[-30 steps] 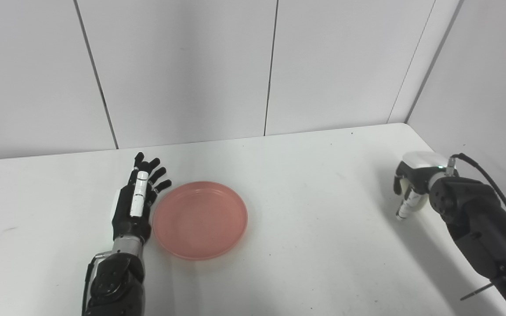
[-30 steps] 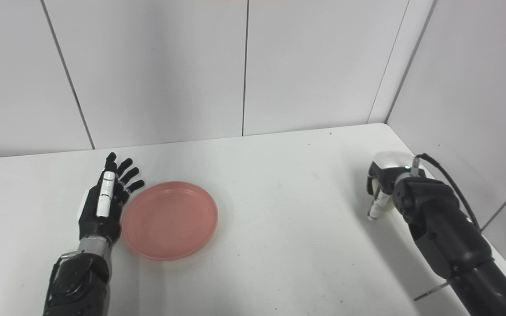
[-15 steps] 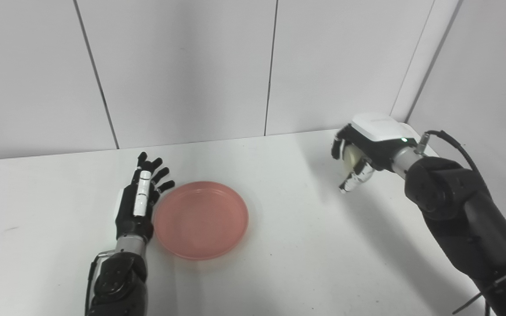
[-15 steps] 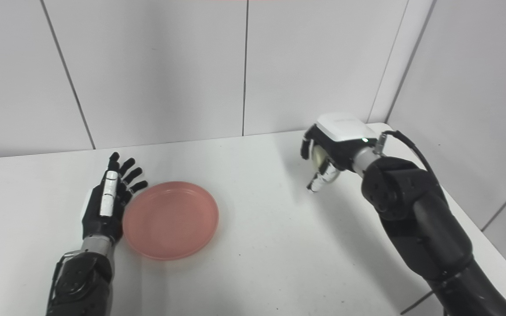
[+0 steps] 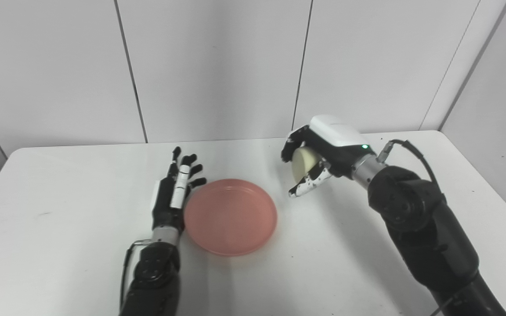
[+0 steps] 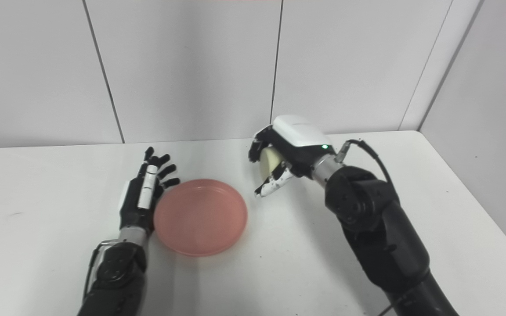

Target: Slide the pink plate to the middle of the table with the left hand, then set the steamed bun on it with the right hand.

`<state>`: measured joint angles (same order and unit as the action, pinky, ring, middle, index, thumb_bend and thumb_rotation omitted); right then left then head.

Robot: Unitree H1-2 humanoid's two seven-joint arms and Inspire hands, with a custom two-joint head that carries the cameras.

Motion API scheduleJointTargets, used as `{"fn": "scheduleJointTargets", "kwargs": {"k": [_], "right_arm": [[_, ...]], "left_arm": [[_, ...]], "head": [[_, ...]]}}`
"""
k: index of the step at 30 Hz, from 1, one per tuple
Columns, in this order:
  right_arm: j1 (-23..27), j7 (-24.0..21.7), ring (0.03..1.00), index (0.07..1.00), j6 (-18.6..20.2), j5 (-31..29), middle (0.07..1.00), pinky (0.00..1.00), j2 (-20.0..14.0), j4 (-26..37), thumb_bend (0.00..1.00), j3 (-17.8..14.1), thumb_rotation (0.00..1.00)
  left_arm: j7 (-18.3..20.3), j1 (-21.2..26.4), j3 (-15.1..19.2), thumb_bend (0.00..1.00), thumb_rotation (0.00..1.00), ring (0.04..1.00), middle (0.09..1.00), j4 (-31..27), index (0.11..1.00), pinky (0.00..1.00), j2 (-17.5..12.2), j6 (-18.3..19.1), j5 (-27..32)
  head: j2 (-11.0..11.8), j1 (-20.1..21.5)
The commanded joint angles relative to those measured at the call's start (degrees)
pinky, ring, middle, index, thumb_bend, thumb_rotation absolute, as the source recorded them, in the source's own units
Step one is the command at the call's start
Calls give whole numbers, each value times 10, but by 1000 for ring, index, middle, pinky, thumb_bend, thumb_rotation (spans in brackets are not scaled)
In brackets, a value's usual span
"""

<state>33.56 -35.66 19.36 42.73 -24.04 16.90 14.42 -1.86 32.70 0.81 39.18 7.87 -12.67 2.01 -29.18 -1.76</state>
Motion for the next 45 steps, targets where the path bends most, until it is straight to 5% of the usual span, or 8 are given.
{"fn": "scheduleJointTargets", "kwargs": {"k": [1,20,34,36,39,45], "right_arm": [[18,30,416,494,-26,-1,536,309,15,0,513,8,0],[41,195,393,514,-197,-3,498,297,92,-230,515,84,0],[49,172,426,508,-201,12,489,350,70,-241,524,107,2],[47,162,510,604,-193,10,612,405,68,-234,787,106,259],[46,152,603,676,-187,7,684,488,66,-226,963,103,454],[46,143,726,732,-187,5,777,604,63,-217,1000,99,577]], "left_arm": [[-9,-17,-3,743,847,837,908,26,1000,686,10,20,-3],[-24,-15,-2,784,836,848,934,35,1000,697,16,21,-10],[-25,-14,-1,774,839,842,919,39,1000,684,16,21,-11],[-24,-16,-2,765,843,840,925,37,1000,674,15,20,-12],[-25,-19,-4,772,849,842,928,31,1000,669,14,25,-15],[-29,-22,-6,771,873,841,926,22,1000,670,12,34,-23]], "head": [[0,-12],[-2,-29],[-5,-22],[-4,-21],[-5,-20],[-5,-17]]}}
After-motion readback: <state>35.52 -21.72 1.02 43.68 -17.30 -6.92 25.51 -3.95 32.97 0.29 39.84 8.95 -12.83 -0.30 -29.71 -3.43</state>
